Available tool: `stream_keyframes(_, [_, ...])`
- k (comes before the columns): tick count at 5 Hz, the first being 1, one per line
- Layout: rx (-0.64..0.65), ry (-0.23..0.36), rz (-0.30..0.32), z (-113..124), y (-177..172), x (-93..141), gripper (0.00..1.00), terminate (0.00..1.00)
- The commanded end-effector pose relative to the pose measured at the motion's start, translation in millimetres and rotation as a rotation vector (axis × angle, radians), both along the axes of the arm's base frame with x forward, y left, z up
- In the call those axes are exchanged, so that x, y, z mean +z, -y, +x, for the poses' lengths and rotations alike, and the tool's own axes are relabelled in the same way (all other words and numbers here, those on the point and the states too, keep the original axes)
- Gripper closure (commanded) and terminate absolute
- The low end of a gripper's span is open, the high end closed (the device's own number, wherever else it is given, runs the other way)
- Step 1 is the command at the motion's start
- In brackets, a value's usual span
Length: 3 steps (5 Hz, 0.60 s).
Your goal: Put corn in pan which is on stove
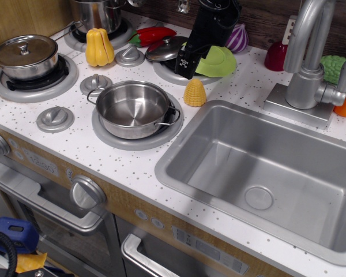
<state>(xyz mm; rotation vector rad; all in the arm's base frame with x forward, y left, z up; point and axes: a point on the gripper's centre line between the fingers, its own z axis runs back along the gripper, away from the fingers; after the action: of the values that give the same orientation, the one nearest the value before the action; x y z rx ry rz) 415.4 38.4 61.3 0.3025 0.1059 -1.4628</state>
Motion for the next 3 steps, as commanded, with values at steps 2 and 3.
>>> stream_keyframes(2, [-0.011, 0.017, -0.017, 1, -3, -8, 0.0, 0.0])
stream_keyframes(3, [-0.014, 0.025, -0.034, 3, -7, -17, 0.0, 0.0])
